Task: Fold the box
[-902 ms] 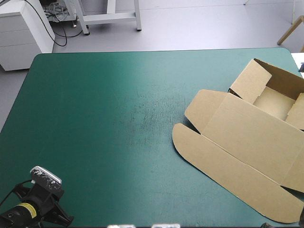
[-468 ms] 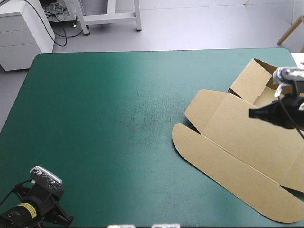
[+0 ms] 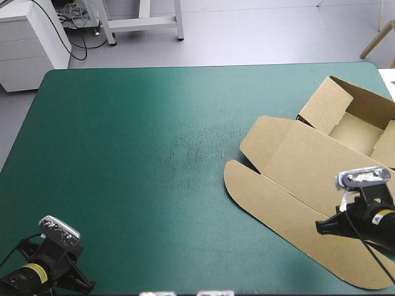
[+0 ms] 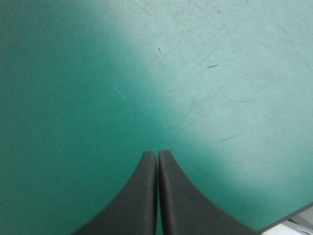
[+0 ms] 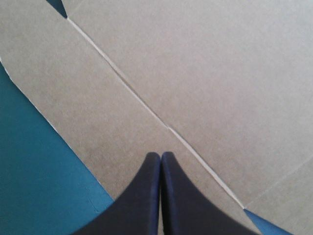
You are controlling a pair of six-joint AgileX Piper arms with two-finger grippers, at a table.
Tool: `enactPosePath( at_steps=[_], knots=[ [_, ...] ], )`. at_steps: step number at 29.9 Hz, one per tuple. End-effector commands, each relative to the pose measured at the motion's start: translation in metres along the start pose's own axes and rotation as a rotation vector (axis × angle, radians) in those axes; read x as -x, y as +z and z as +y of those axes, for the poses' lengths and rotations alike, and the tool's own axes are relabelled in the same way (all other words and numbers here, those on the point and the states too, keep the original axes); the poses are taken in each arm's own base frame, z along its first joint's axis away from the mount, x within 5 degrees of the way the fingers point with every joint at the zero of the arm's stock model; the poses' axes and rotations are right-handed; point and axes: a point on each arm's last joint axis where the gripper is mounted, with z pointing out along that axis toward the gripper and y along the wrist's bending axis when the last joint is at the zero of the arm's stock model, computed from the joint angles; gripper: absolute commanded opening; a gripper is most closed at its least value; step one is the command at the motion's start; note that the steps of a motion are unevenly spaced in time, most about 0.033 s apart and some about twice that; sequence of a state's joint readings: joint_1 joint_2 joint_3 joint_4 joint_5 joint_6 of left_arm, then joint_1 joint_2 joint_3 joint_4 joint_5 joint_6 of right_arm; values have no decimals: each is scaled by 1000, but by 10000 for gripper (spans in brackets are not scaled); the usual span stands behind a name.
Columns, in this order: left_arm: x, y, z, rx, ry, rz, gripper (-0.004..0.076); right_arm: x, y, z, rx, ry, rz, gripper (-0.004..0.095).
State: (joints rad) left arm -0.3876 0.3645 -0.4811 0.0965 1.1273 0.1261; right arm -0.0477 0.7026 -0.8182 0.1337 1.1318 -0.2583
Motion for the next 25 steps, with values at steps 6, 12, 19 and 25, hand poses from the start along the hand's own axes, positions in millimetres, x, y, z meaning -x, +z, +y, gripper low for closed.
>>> enactPosePath(
  at_steps=[6, 12, 19, 25],
  knots=[
    [9, -4, 2, 14, 0, -58, -10, -36, -6, 8, -27, -22, -143, -19],
    [9, -4, 2, 14, 0, -58, -10, -59, -17, 14, -44, -21, -235, -19],
    [9, -4, 2, 14, 28, -58, -10, -72, -24, 18, -64, 5, -348, -19],
    [9, -4, 2, 15, 37, -58, -10, -70, -26, 17, -72, 5, -383, -19]
  ],
)
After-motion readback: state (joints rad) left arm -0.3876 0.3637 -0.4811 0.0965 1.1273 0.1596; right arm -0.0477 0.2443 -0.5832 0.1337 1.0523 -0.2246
